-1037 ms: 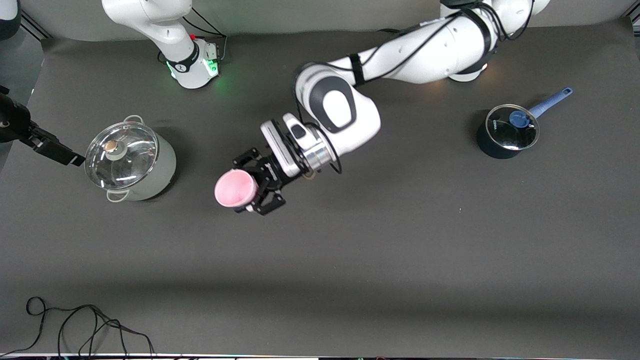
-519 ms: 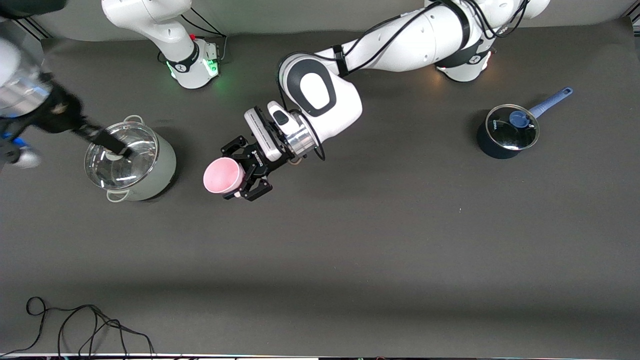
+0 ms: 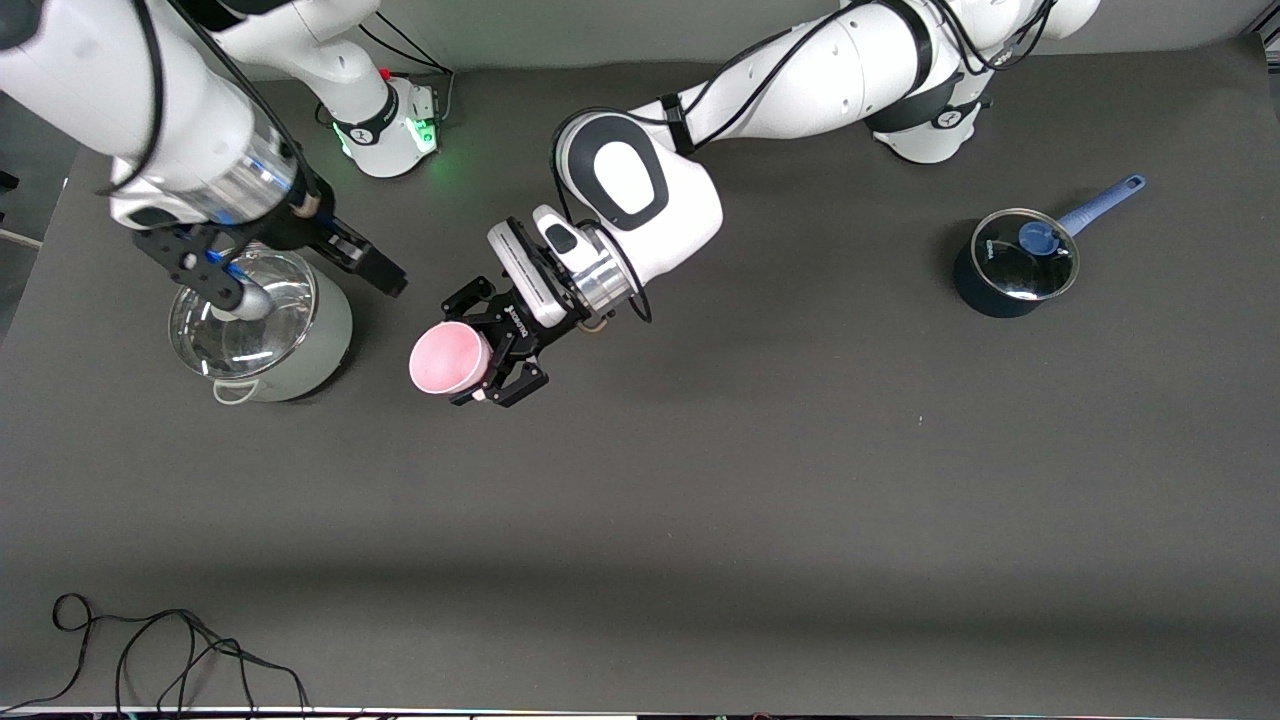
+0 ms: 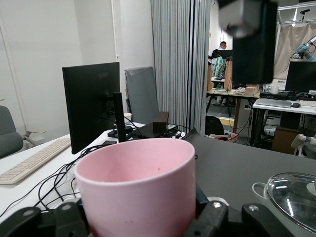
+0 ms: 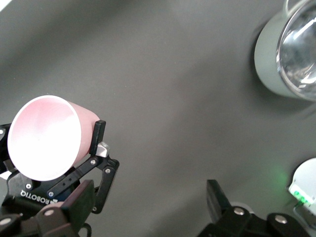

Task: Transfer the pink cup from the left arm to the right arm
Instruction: 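Reach the right gripper toward the pink cup held by the left gripper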

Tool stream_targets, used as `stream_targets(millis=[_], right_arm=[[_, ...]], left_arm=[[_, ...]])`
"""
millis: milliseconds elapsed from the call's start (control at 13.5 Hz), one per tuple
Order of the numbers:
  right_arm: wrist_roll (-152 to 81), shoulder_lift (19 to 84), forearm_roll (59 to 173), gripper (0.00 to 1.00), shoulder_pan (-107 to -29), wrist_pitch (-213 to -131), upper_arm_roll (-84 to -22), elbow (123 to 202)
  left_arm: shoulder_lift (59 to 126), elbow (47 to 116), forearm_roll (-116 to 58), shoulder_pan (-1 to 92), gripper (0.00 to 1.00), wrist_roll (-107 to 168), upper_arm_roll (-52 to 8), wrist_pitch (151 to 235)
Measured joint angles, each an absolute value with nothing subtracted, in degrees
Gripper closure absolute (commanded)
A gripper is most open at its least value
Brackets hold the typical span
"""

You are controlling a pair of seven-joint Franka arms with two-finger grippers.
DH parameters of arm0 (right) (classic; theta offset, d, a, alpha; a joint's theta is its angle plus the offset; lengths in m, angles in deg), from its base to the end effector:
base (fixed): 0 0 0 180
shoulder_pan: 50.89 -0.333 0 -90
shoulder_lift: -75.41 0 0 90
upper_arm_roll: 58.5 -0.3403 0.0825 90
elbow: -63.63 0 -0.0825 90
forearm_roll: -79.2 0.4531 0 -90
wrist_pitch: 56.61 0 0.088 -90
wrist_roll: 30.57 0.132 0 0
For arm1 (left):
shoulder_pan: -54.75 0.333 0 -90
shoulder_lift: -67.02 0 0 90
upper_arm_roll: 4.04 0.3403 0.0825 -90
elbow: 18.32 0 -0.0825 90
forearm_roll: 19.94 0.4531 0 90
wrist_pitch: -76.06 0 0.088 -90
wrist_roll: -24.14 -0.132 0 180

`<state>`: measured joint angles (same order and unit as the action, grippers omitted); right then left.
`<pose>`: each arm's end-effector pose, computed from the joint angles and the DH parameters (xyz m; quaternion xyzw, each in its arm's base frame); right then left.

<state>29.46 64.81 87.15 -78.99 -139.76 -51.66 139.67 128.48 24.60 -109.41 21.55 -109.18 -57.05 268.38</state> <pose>0.6149 0.2686 0.6258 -0.9436 0.3247 0.0605 0.0246 0.5895 -0.6902 0.4258 0.6679 -0.3646 0.5697 0.3104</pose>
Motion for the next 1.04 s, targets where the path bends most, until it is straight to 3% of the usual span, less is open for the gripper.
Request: stream_targets(millis=[519, 1037], right_arm=[[31.9, 59.2, 89.0, 0.00, -78.6, -140.4, -50.8, 133.2], [32.3, 55.4, 90.6, 0.01, -78.5, -144.6, -50.6, 132.5]], left_arm=[[128.5, 24.6, -109.4, 21.5, 1.00, -109.0, -56.9, 268.4], [128.5, 24.6, -109.4, 21.4, 1.00, -108.9, -56.8, 268.4]])
